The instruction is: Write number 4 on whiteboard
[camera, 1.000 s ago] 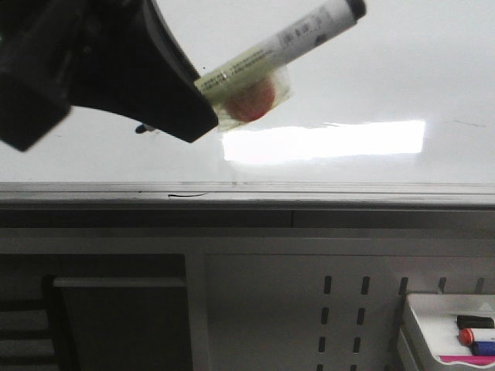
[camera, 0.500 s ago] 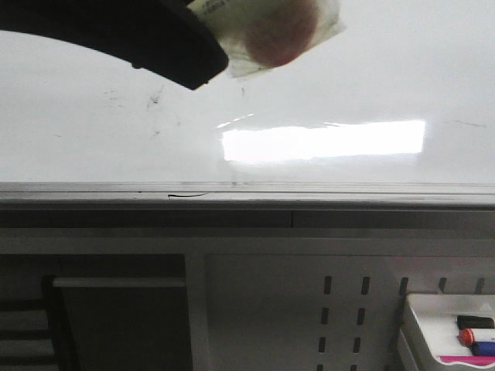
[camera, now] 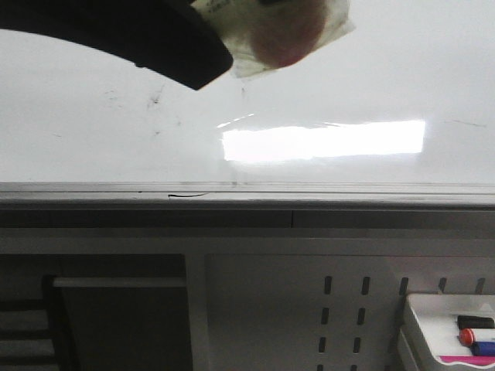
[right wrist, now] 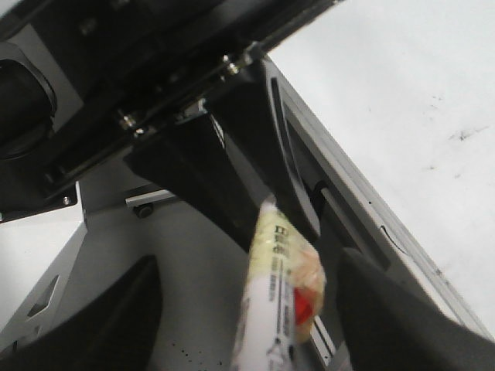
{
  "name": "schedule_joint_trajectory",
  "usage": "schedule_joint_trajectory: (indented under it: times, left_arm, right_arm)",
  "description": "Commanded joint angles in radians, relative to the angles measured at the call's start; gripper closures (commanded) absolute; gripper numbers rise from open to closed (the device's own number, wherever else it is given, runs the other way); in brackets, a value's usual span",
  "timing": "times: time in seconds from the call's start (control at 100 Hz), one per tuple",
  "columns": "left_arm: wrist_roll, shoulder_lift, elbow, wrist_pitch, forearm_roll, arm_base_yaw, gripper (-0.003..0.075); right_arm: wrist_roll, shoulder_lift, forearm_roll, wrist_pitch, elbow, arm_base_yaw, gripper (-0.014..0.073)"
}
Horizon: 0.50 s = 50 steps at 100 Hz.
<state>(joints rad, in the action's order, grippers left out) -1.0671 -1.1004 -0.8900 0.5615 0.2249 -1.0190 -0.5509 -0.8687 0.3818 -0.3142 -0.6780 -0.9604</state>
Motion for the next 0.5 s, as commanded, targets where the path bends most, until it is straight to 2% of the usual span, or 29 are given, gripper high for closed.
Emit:
schedule_joint_trajectory:
  times: [0.0, 0.3, 0.49]
  left_arm:
    - [0.004, 0.022, -0.033, -0.062, 0.016, -0.007, 0.0741]
    - [0.004, 0.022, -0.033, -0.062, 0.019, -0.007, 0.074]
    - [0.004, 0.022, -0.033, -0.062, 0.023, -0.007, 0.074]
  right_arm:
    - [-0.012, -0.015, 0.024, 0.088, -0.036, -0.002, 0.0158]
    - [-0.012, -0.035, 0.044, 0.118, -0.036, -0.002, 0.0174]
    - [-0.012, -0.035, 0.048, 0.118, -0.036, -0.002, 0.0365]
